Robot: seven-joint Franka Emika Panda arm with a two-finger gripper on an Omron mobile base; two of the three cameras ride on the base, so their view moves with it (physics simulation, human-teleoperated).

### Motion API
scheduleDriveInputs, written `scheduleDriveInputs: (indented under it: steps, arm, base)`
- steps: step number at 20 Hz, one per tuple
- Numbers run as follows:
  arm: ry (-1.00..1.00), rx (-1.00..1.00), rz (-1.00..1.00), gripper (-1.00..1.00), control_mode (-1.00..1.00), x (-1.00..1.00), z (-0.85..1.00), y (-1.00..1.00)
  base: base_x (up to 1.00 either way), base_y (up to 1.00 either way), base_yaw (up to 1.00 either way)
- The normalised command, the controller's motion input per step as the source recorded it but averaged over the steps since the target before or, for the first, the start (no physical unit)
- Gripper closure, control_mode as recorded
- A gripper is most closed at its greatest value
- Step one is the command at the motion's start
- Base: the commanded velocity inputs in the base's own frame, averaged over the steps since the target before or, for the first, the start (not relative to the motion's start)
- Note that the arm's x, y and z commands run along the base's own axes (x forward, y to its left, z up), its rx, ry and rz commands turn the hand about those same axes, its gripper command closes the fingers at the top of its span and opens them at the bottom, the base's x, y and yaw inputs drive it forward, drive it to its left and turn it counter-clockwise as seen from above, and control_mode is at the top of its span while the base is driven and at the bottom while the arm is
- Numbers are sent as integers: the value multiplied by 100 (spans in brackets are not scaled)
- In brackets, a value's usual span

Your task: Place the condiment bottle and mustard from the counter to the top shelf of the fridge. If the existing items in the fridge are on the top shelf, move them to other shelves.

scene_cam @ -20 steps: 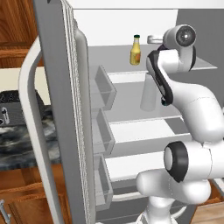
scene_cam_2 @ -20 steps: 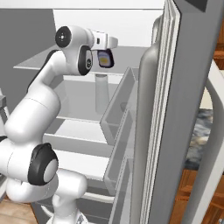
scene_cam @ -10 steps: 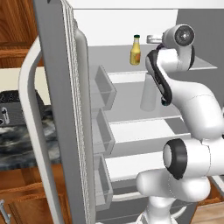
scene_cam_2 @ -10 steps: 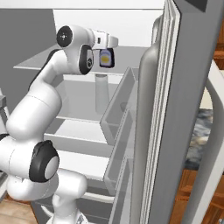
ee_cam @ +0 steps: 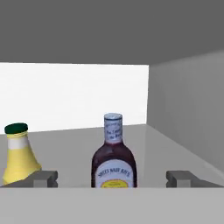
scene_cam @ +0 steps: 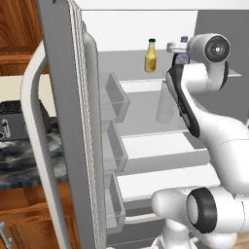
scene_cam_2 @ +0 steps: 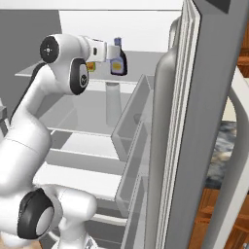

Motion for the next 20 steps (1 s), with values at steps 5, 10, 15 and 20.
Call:
scheduleDriveInputs:
  steps: [5, 10, 15, 20]
  arm:
    - [-12, 0, 6, -100, -100, -100, 14, 45]
    - [-2, 1, 4, -100, -100, -100, 5, 42]
    - [11, 2, 0, -100, -100, -100, -4, 28]
    - [27, 0, 0, -100, -100, -100, -69, 7]
  base:
    - [0, 0, 0]
    - [0, 0, 0]
    - [0, 0, 0]
    - [0, 0, 0]
